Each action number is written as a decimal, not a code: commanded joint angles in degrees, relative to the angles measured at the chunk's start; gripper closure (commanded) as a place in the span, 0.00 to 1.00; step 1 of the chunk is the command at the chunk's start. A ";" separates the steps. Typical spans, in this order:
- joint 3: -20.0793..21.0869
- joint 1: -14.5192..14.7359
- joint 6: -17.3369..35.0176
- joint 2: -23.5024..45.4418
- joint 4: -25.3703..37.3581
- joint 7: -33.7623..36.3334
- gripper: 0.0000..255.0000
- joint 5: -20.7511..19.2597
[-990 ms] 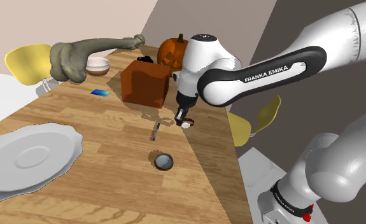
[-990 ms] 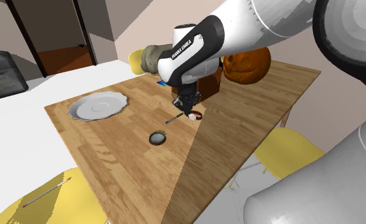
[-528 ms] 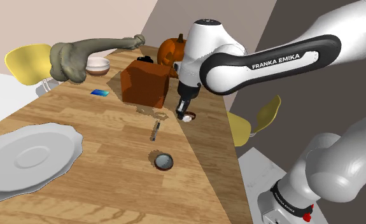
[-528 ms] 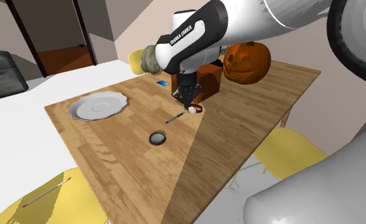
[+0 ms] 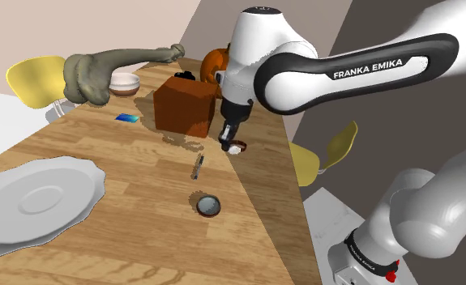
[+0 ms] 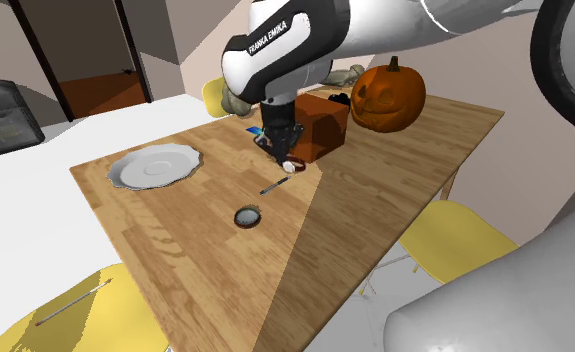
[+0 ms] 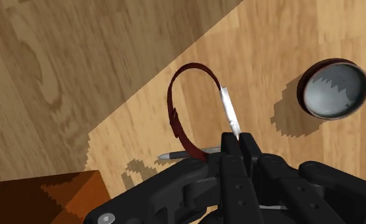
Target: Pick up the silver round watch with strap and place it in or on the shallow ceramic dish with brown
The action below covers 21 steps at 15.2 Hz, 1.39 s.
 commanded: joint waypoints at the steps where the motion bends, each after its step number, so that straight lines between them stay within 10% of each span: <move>1: 1.97 1.00 -0.56 1.31 1.65 3.19 1.00 -0.25; 9: 9.37 5.02 -4.29 7.71 10.45 15.73 1.00 -2.69; 21: 9.80 5.05 4.63 10.94 4.26 18.00 1.00 -4.89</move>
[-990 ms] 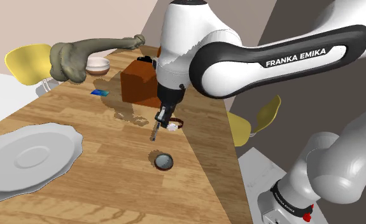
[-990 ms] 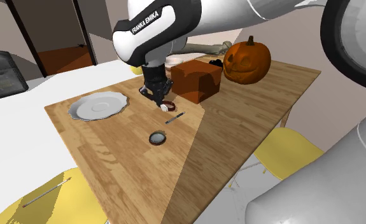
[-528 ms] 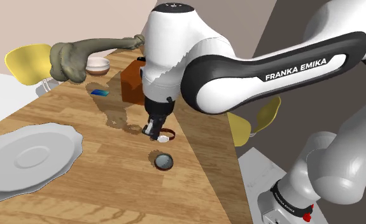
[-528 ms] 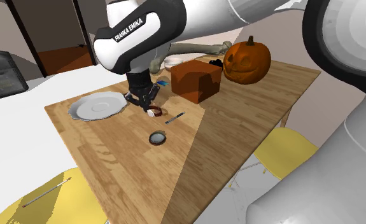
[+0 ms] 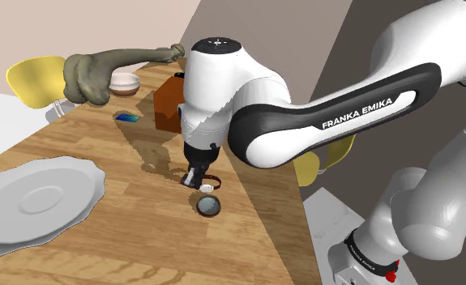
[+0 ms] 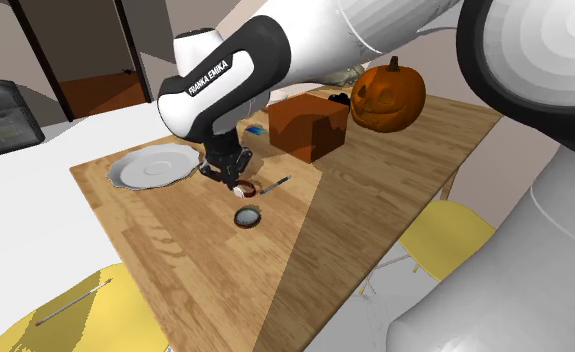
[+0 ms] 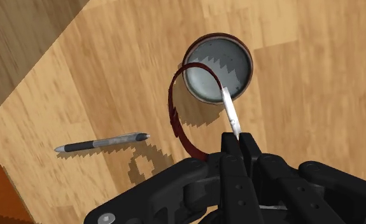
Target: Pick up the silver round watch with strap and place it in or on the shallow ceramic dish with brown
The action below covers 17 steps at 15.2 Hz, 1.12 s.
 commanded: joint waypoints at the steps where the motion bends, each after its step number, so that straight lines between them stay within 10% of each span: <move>1: 0.03 -0.04 1.52 0.80 -0.81 0.43 1.00 -0.56; 12: 0.11 -0.03 4.17 2.22 -2.29 1.40 1.00 -1.63; 13: 0.11 -0.03 4.17 2.22 -2.29 1.40 0.00 -1.63; 17: 0.11 -0.03 4.17 2.22 -2.29 1.40 0.00 -1.63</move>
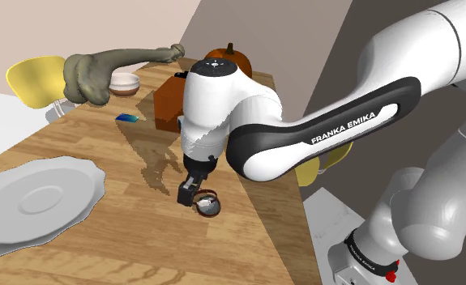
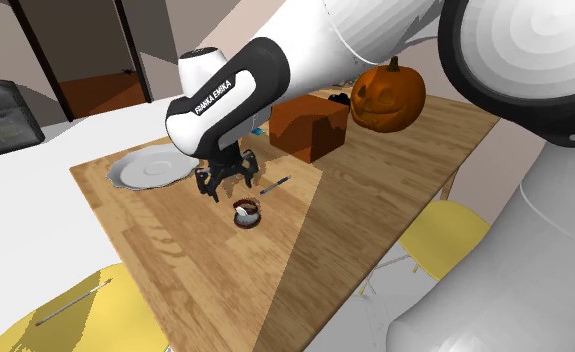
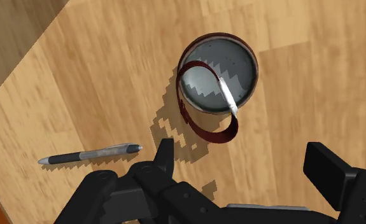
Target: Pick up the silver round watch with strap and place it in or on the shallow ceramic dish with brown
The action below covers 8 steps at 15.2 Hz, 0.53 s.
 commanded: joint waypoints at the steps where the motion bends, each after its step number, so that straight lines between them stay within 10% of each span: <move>1: 0.00 0.00 0.00 0.00 0.00 0.00 0.00 0.00; 8: 0.00 0.25 -6.89 -3.78 3.69 -1.85 0.00 2.66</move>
